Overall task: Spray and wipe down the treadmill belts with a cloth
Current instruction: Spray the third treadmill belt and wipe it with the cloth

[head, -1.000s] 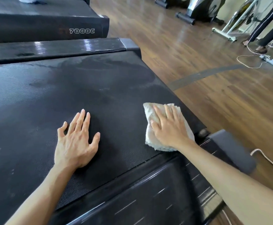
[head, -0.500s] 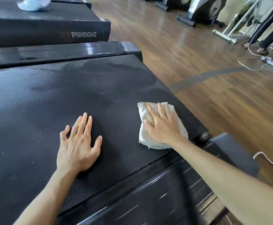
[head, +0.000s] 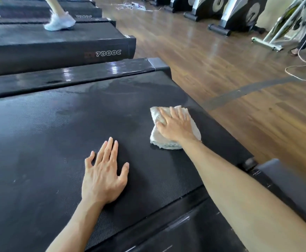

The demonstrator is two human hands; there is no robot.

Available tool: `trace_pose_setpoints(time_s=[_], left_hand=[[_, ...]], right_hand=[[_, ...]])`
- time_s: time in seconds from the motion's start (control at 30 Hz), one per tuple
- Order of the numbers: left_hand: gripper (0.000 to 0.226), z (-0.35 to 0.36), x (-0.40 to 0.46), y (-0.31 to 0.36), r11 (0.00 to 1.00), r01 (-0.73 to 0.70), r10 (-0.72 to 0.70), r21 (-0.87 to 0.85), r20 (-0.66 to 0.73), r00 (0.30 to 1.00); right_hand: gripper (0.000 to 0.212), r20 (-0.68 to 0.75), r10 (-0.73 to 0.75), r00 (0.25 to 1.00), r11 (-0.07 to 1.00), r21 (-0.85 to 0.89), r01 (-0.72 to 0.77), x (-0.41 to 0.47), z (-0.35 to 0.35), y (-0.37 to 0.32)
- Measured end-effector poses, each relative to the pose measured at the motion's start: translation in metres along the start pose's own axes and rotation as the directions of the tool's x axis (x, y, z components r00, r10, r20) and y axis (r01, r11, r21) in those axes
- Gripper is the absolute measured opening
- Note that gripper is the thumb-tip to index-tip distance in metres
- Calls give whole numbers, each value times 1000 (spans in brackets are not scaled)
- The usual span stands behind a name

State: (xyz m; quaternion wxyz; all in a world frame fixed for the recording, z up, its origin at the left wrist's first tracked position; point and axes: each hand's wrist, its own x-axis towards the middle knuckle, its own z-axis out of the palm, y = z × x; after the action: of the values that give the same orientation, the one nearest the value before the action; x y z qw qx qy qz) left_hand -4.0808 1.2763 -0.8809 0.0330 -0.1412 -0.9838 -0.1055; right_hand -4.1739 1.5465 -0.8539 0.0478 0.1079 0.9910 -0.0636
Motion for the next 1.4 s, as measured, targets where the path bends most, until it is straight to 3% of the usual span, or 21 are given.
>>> trace_pose_setpoints(time_s=[0.1, 0.17, 0.3, 0.4, 0.47, 0.53, 0.63, 0.77, 0.93, 1.03, 1.2, 1.3, 1.4], left_hand=[[84, 1, -1, -2, 1000, -7, 7, 0, 4, 1000], [84, 1, -2, -1, 1000, -7, 7, -2, -4, 1000], [83, 2, -2, 0, 1000, -10, 10, -14, -8, 1000], [84, 2, -2, 0, 1000, -8, 8, 6, -6, 1000], [84, 0, -2, 0, 1000, -7, 7, 6, 2, 1000], [83, 1, -2, 0, 1000, -10, 10, 4, 8, 1000], [84, -2, -1, 0, 1000, -2, 2, 0, 22, 1000], [86, -4, -2, 1, 1000, 5, -4, -6, 26, 1000], [87, -6, -3, 2, 1000, 3, -3, 0, 44, 999], [88, -7, -2, 4, 1000, 12, -12, -7, 10, 1000], [91, -9, -4, 3, 995, 23, -20, -92, 32, 999], [93, -20, 6, -7, 969, 20, -21, -247, -1, 1000], [88, -31, 23, -37, 970, 7, -29, -245, -85, 996]], right_hand=[[72, 0, -246, 969, 969, -11, 246, -45, 8, -25], [74, -48, -294, 954, 956, 4, 295, -75, 13, 0], [71, -33, -136, 990, 989, -58, 134, -60, 8, 59], [65, -58, 80, 995, 996, -47, -82, -3, -2, 43], [65, -81, 110, 991, 992, -47, -114, 27, -1, 10], [63, -86, 45, 995, 997, -56, -50, 39, 3, -29], [66, -28, -195, 980, 977, -93, 192, 16, 9, -75], [76, -23, -369, 929, 929, -28, 368, -48, 17, -36], [78, -40, -236, 971, 971, -54, 234, -83, 14, 39], [70, -129, -104, 986, 993, -78, 94, -87, 14, 29], [60, -84, 77, 993, 995, 73, -70, -66, 13, 3], [60, -90, 76, 993, 997, 36, -73, -18, 9, -20], [66, -84, -35, 996, 999, 7, 35, 23, 12, -67]])
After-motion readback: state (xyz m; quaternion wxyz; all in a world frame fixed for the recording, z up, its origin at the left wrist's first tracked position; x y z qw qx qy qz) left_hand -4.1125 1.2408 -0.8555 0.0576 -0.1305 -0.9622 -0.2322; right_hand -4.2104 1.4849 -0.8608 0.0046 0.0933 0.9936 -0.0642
